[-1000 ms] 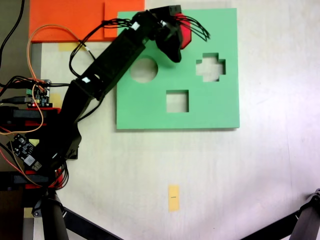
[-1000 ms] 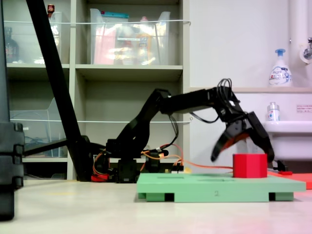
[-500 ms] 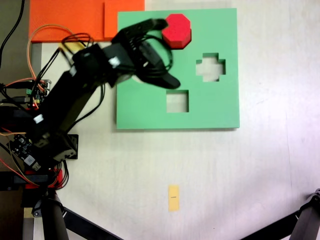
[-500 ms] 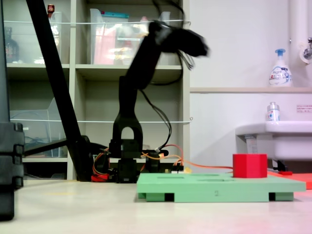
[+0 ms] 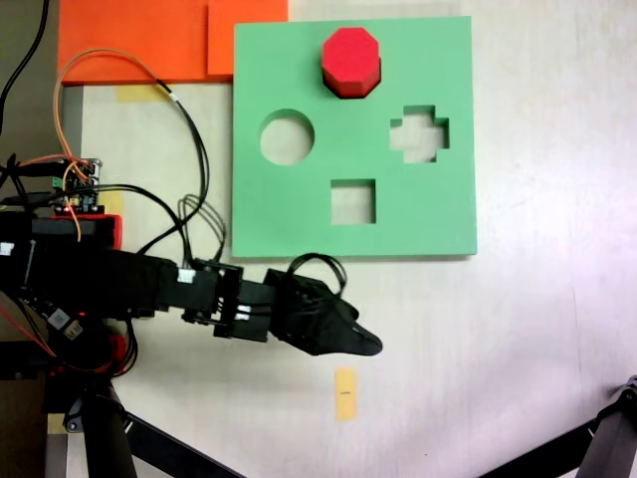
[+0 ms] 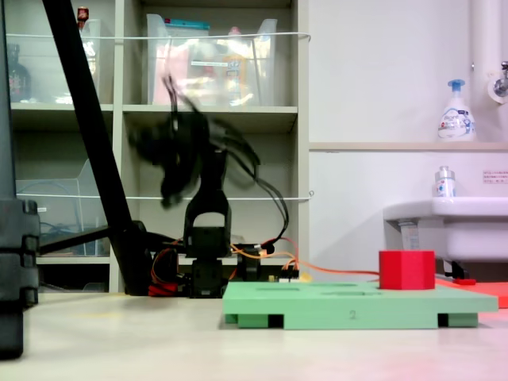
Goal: Put the octagonal pillar block into the corresponding hole
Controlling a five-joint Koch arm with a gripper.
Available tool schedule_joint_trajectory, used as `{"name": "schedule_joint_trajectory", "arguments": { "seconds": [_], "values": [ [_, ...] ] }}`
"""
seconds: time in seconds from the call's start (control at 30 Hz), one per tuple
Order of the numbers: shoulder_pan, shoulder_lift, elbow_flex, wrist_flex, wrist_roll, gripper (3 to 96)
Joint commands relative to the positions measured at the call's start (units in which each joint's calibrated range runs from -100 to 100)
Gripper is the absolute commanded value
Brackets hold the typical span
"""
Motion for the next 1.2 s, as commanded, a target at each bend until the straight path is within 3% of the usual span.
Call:
{"name": "schedule_joint_trajectory", "arguments": {
  "seconds": [0.03,0.33,0.53,1.2],
  "values": [
    [0.5,-10.6,-15.8,24.5,-3.7,54.3],
    [4.8,-19.5,-67.5,33.8,-9.1,51.9],
    [6.3,-27.5,-67.5,31.4,-8.8,46.2],
    [6.3,-27.5,-67.5,22.5,-8.8,49.4]
  ]
}}
